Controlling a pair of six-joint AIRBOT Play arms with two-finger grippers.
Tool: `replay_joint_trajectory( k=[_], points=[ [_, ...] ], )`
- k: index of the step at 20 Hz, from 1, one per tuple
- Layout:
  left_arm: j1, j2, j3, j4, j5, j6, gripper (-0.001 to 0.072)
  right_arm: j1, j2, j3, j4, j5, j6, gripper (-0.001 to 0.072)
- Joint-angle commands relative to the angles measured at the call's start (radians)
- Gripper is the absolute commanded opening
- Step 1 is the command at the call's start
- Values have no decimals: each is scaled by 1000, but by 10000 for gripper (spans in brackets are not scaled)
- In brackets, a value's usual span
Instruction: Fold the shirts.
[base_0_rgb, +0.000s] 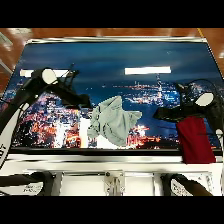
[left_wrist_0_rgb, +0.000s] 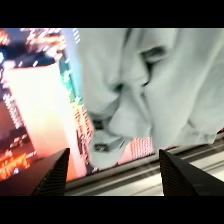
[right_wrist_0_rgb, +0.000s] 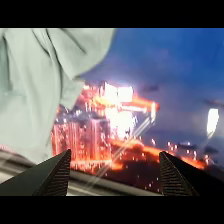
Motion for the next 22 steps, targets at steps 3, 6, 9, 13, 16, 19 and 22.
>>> replay_joint_trajectory(
  k=[3, 6, 9, 13, 16, 19, 22],
  points=[
    [49, 25, -249, -99, -28, 60, 667, 16, -174, -2, 71, 112, -60, 664],
    [18, 25, -362, -187, 84, 71, 685, 58, -222, -2, 103, 89, -72, 664],
    [-23, 24, -419, -194, 164, 71, 689, 95, -261, -2, 156, 74, -87, 664],
    [-43, 8, -444, -248, 282, 71, 687, 144, -305, -2, 189, 47, -90, 664],
    [-49, -16, -443, -283, 350, 53, 669, 185, -330, -2, 237, 14, -90, 664],
    [-49, -20, -443, -282, 394, 37, 330, 238, -371, -2, 334, -10, -92, 664],
    [-49, -19, -443, -282, 418, 38, 178, 298, -413, -2, 355, -32, -89, 664]
  ],
)
